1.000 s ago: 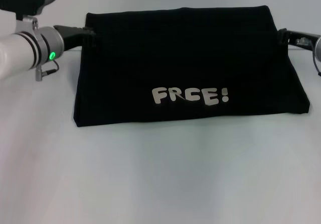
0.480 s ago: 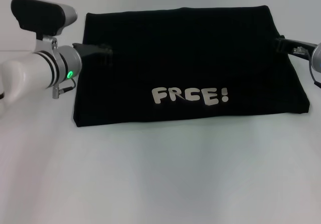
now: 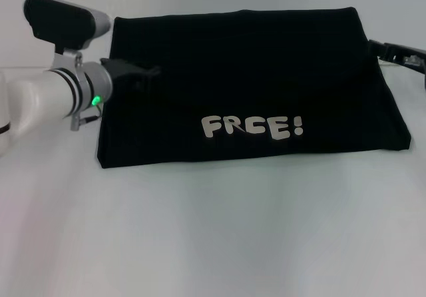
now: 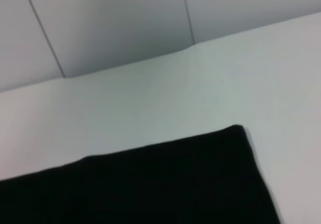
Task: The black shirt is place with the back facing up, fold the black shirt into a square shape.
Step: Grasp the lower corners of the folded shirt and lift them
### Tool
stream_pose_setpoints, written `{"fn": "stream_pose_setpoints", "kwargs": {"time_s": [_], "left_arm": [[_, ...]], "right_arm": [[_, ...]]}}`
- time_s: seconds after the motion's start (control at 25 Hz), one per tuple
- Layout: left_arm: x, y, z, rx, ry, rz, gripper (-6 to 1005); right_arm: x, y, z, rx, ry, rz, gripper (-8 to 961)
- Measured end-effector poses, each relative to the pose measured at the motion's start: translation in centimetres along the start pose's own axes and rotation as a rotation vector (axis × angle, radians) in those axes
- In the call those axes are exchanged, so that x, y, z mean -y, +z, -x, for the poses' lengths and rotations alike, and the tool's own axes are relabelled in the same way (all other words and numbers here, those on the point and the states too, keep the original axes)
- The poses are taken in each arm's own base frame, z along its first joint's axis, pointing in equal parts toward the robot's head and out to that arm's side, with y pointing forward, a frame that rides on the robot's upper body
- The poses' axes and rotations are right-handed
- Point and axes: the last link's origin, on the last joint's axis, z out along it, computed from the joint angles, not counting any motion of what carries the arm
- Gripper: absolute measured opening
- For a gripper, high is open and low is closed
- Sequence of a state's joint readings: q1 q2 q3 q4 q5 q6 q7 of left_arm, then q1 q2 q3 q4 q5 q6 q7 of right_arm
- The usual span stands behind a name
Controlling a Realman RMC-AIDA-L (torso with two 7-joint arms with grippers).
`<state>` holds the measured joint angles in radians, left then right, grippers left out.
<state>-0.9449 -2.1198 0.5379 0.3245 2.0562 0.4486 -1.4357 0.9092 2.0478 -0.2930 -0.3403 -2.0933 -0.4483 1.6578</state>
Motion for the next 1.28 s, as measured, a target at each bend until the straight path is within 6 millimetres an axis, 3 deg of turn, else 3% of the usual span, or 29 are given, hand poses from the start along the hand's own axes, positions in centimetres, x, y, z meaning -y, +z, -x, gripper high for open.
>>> {"fn": "stream_pose_setpoints", "kwargs": {"time_s": [0.12,0.2,0.56,0.92,1.12,1.28], "left_arm": [[1.0,-0.1,-0.7,-0.015,-0.009,-0.043,457],[1.8,-0.4,-1.4,-0.035,-0.016,-0.068,515],[3.7,-1.2,-3.1,-0.088,-0.02,-0.115,793],[4.3,-4.6,-0.7,-0.03,-0.176,0.075,787],[3.6,-7.3,1.6,0.046,-0.22,0.222,786],[3.4,-8.2,3.0,0.09,-0.215,0.256,785]], "right_arm": [[0.2,-0.1,0.1,0.009,0.011,0.002,436],[0.4,-0.3,0.2,0.011,0.017,0.008,655],[0.5,-0.4,0.4,0.018,0.016,0.028,713],[1.4,-1.9,-0.5,-0.001,0.04,0.15,711],[3.1,-4.6,-1.9,-0.024,0.074,0.281,711],[4.4,-7.1,-3.0,-0.04,0.119,0.366,710]]}}
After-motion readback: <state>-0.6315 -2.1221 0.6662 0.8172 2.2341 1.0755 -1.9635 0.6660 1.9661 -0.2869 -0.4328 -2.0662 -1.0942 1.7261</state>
